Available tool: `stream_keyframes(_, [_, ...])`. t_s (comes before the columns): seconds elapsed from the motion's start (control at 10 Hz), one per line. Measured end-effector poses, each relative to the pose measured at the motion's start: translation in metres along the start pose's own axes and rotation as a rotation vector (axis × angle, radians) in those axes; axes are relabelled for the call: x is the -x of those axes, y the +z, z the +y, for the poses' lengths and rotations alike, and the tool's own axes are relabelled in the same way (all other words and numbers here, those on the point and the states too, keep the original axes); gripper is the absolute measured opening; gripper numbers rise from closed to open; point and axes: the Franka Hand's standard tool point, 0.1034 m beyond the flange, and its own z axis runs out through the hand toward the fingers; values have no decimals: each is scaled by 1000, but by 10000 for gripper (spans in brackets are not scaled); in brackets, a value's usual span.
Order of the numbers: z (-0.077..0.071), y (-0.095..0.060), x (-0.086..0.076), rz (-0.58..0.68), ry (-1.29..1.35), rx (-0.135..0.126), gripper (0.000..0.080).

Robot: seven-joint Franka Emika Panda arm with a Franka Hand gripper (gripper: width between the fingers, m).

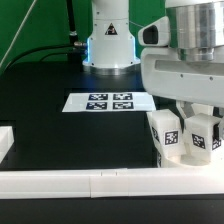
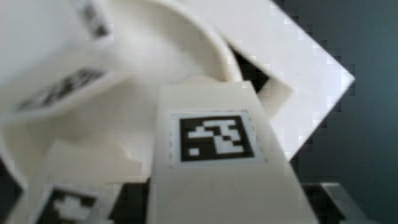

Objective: Assemble stool

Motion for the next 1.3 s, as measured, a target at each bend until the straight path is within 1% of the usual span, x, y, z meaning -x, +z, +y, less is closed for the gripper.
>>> stream_keyframes(0.1, [1,0,3,0,48,1,338])
stream_keyframes(0.5, [2,0,3,-9,270,-1,340])
stream_keyframes(0.6, [3,1,4,-36,512,-21,340])
stream_keyframes(0.7, [4,2,6,-49,790,-67,340])
stream_keyframes(0.8, [4,2,7,-54,918,-106,340])
stream_keyframes(1.0, [5,2,9,-70,1131,-159,340])
stream_keyframes(1.1, [5,3,8,-76,1152,-160,340])
stream_keyframes(1.2, [6,3,9,-82,1168,-156,411])
stream_keyframes(1.3, [6,4,10,-81,1156,-155,411])
